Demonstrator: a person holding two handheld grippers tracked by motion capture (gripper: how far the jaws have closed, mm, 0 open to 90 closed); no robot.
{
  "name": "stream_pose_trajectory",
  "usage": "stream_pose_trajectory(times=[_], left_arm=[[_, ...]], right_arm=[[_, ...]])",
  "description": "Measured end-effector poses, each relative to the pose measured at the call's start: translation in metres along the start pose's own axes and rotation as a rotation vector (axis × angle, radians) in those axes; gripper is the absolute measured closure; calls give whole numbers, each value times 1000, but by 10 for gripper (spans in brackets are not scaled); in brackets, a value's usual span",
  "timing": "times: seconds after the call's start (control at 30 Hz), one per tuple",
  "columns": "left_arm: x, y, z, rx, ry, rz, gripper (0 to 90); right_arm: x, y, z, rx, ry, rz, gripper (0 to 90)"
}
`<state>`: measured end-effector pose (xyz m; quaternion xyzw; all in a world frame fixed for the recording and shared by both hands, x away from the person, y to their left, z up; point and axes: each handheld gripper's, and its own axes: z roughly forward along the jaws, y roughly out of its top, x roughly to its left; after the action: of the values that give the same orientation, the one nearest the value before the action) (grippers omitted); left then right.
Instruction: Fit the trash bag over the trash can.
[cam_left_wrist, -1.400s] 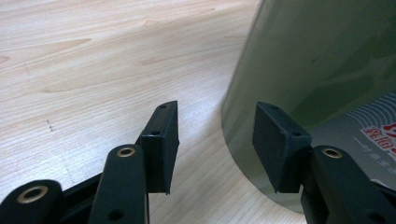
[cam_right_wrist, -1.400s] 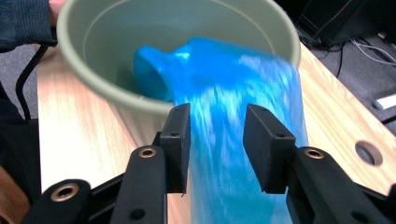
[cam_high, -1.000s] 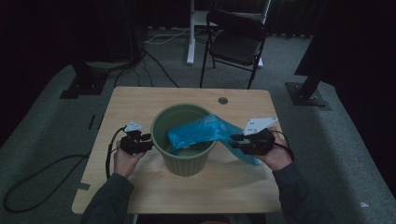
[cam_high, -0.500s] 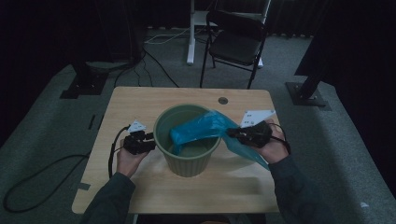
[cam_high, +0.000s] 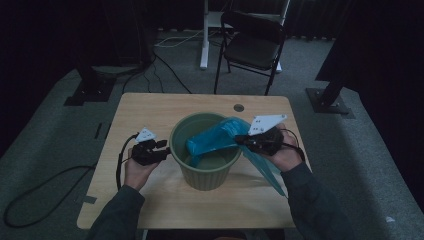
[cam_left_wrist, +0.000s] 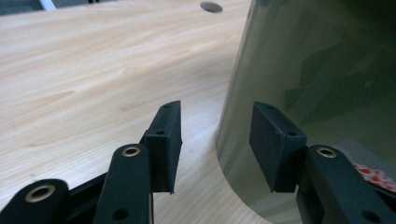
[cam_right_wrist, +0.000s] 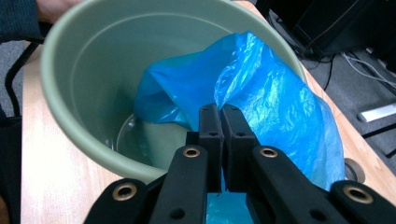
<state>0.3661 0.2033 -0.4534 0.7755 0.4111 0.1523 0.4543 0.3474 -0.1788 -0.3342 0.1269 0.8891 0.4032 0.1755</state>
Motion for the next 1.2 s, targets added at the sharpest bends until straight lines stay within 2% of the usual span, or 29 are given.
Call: stream_pose_trajectory(times=[0.13,0.33,0.47,0.63,0.9,1.0,1.2], left_arm=[[-1,4,-15,-31,3,6,521],[-4,11,-36,-70,-4,25,515],[-7,17,-47,-87,-19,36,512],[-15,27,-57,-105,-31,63,503],[-29,47,-62,-135,-40,119,490],[-34,55,-62,-140,-45,140,484],[-49,69,-51,-124,-76,188,477]], right_arm=[[1,5,-9,-30,13,-13,880],[1,14,-13,-38,18,-36,882],[2,19,-8,-36,34,-46,884],[5,22,8,-15,67,-55,887],[6,24,29,10,112,-60,889],[6,26,28,11,114,-68,890],[7,34,24,-23,127,-79,891]])
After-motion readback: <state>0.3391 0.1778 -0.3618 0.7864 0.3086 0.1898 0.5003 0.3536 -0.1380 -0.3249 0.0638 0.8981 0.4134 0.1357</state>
